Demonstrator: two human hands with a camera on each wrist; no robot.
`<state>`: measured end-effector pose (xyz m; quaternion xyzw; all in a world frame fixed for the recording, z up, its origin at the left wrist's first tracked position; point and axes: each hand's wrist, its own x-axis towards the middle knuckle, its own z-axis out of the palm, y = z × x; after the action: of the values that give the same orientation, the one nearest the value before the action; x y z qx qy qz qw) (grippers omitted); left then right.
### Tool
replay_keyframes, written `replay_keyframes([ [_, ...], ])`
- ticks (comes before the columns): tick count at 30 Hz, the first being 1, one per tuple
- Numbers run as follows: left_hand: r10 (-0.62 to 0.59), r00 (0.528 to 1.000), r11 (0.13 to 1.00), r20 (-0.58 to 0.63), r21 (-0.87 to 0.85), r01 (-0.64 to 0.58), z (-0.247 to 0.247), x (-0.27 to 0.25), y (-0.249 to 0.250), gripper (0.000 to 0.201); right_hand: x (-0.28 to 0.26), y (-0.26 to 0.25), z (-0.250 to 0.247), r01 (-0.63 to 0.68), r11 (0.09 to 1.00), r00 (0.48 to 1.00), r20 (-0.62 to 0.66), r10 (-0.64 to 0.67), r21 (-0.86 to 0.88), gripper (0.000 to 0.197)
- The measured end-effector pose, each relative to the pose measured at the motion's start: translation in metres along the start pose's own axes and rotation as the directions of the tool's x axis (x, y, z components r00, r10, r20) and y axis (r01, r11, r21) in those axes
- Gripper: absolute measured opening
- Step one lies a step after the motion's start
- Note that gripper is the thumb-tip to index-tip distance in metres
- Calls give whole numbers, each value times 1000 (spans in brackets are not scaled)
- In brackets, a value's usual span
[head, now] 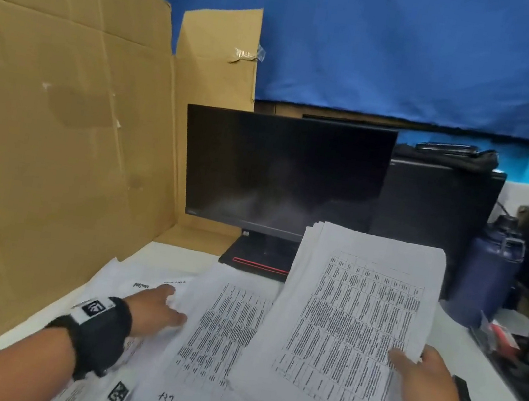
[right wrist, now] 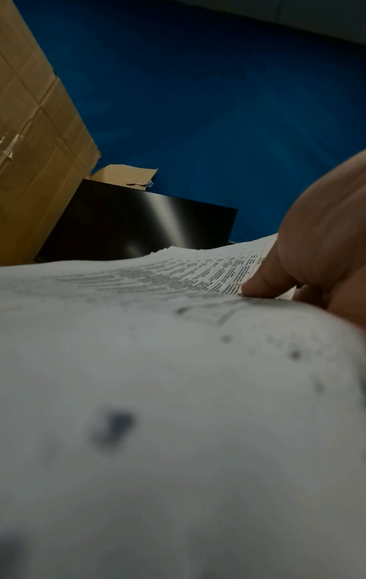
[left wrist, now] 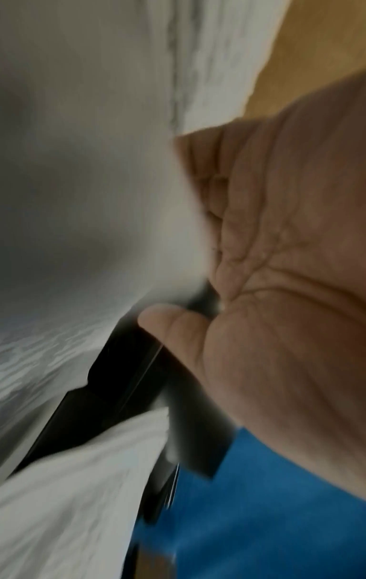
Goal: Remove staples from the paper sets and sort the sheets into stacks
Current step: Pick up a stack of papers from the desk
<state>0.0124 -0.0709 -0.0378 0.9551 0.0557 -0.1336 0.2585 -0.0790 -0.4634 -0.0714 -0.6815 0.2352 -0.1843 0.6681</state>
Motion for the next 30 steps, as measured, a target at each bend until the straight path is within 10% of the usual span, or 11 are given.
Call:
replay_keyframes([
  [5,-165,985,965,-44,201,171,28,38,26,115,-5,5,-11,-56,998,998,34,55,36,10],
  [10,-55,998,815,39,578,23,33,35,37,55,-12,8,-13,-96,992,993,74,90,86,10],
  [22,-158,974,812,-159,540,220,-62,-29,-37,52,-31,-17,-24,-80,988,993,98,68,130,12],
  [26,59,956,940,-287,337,44,-61,-34,-43,78,-47,-29,-15,-63,985,985,166,36,163,15],
  [30,205,969,858,-141,-450,-247,-31,-75,22,102,-66,-37,5,-30,980,953,301,-32,198,20],
])
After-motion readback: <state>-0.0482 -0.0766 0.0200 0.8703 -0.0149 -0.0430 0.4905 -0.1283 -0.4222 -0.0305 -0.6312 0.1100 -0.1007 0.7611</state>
